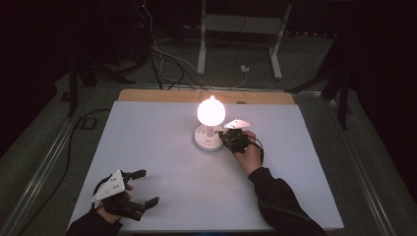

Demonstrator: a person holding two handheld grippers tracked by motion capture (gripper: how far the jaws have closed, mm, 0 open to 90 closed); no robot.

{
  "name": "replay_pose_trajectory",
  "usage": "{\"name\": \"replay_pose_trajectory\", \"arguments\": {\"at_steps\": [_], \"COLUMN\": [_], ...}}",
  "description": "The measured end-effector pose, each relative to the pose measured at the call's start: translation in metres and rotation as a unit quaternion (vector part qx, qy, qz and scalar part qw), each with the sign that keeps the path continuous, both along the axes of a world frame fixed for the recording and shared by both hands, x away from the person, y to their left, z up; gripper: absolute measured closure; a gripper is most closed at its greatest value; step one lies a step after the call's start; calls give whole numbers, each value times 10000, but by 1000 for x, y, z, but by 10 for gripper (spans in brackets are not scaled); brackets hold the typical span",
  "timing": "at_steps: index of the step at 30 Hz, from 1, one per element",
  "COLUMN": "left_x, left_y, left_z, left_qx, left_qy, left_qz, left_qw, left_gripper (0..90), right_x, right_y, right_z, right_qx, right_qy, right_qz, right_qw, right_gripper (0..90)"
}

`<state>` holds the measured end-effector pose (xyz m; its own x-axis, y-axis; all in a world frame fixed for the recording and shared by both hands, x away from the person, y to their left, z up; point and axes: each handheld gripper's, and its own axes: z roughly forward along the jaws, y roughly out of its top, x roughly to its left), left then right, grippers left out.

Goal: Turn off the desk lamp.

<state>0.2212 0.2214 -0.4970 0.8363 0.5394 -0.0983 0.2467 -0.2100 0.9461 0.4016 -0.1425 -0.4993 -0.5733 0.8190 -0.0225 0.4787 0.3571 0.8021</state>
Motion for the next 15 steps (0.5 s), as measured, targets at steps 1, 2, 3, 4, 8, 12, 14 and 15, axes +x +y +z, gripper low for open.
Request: {"name": "replay_pose_trajectory", "arguments": {"at_steps": [1,2,3,4,8,12,14,15], "left_x": [0,0,0,0,0,0,0,0], "left_y": [0,0,0,0,0,0,-1,-1], "left_z": [0,0,0,0,0,0,0,0], "left_qx": [-8,-9,5,15,3,16,21,32], "left_qy": [-7,1,2,0,6,-1,3,0], "left_qz": [3,7,7,3,2,-6,-1,0], "left_qw": [10000,10000,10000,10000,10000,10000,10000,10000], "left_gripper": [5,5,5,5,5,5,5,5], "right_x": [0,0,1,1,1,1,2,2], "right_y": [1,2,1,1,1,2,3,3], "right_z": [-1,-2,-3,-3,-4,-4,-6,-7], "right_qx": [5,-39,-18,-18,-47,-30,-58,-66], "right_qy": [16,22,29,29,-29,-13,7,25], "right_qz": [7,-4,-1,-1,-3,-6,0,4], "right_qw": [10000,10000,10000,10000,10000,10000,10000,10000], "right_gripper": [896,895,895,895,895,895,895,895]}}
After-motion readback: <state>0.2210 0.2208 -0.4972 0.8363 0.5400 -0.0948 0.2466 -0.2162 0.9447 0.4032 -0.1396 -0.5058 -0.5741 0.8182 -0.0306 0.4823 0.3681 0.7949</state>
